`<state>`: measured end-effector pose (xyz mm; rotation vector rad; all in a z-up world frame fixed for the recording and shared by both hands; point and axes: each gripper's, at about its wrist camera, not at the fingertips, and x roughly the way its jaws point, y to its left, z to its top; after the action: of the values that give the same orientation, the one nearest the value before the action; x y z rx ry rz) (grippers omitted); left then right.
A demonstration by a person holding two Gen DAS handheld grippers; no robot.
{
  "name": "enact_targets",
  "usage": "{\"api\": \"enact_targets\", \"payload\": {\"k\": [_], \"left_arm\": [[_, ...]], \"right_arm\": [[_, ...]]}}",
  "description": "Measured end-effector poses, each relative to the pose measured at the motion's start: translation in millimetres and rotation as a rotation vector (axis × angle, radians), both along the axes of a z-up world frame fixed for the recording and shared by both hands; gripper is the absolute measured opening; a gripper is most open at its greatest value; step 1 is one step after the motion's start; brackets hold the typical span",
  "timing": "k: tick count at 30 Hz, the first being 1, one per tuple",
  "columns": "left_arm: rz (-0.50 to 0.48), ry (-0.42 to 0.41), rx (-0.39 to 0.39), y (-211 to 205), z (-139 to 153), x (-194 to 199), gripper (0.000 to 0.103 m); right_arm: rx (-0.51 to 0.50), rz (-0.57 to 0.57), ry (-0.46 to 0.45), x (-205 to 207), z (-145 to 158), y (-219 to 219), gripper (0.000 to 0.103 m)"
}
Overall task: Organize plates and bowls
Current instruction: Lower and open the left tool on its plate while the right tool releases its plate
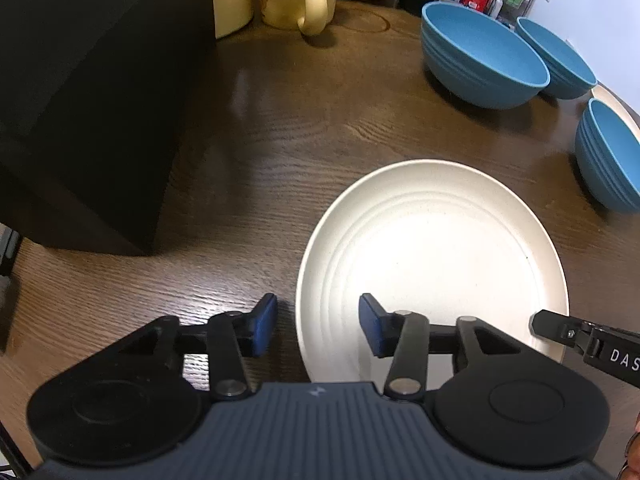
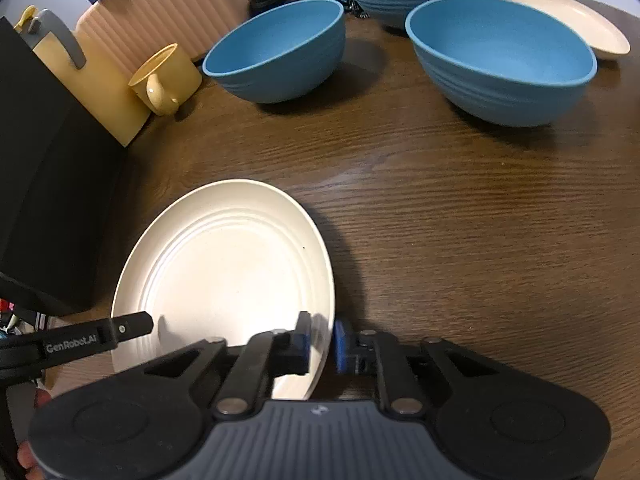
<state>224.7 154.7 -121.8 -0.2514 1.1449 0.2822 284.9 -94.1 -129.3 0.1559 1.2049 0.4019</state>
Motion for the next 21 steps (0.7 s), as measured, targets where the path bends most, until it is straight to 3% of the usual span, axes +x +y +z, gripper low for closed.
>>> {"api": "enact_targets", "payload": {"k": [1, 3, 6, 8, 12, 21], "left_arm": [[0.003, -0.007, 0.002, 0.6, 1.9, -1.2, 0.057], [0.012, -0.026, 0.011, 0.9, 6.6, -5.2, 0.074], [0.016, -0.06, 0.029, 0.6, 15.3, -13.3, 0.092], [0.019, -0.086, 0.034, 0.8, 20.9, -17.9, 0.099], [0.012, -0.143, 0.037, 0.2, 33.0, -25.6, 0.103], [0.023, -0.242, 0.033, 7.5, 52.8, -47.4, 0.103]], "right_arm": [[-0.004, 0.001, -0.008, -0.7, 1.8, 0.3, 0.024], [-0.012, 0.0, -0.027, -3.4, 6.3, 0.0, 0.051], [-0.023, 0.002, -0.062, -9.3, 14.0, -0.1, 0.079], [-0.039, 0.002, -0.083, -13.9, 18.7, 0.0, 0.091], [-0.054, 0.004, -0.125, -21.6, 28.5, -0.1, 0.103], [-0.081, -0.016, -0.187, -41.9, 44.2, -4.9, 0.103]]}}
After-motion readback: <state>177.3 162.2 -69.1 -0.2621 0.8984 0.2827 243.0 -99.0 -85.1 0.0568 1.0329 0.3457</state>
